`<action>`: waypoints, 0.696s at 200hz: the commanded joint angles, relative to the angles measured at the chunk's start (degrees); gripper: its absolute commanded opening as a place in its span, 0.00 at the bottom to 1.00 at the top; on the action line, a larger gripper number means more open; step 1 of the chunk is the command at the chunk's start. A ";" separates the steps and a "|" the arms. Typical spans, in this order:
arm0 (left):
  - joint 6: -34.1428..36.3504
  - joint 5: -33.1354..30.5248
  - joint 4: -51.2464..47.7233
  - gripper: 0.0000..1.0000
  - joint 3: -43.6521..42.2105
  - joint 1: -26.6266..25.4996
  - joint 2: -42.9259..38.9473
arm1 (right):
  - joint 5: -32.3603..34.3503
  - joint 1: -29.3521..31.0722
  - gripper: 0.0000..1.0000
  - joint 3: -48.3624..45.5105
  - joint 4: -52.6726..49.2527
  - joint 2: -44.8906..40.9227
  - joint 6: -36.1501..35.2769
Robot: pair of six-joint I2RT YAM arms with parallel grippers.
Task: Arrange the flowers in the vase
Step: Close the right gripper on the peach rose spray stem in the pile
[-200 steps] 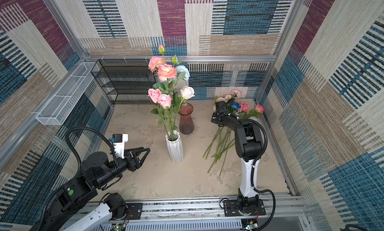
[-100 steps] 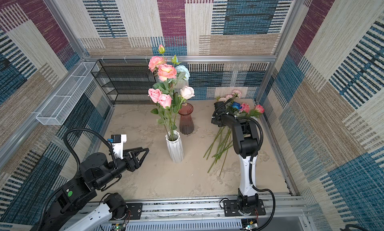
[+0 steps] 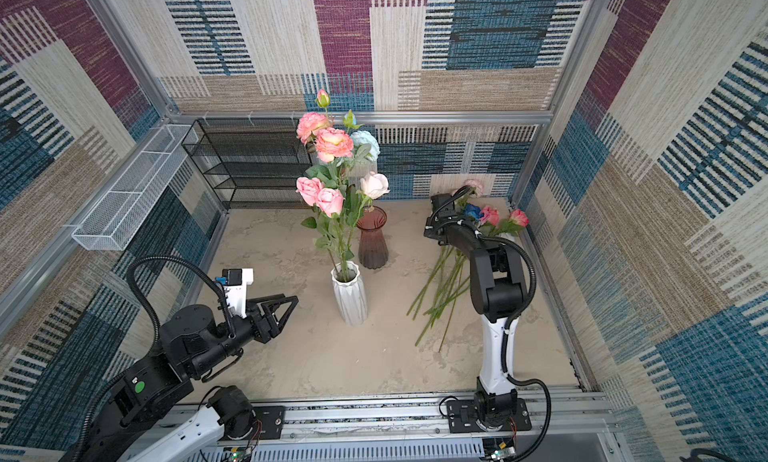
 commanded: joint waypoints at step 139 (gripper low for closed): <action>1.15 -2.13 -1.93 0.59 0.79 0.04 -0.58 | 0.06 0.06 0.05 -5.58 6.21 -1.30 -2.60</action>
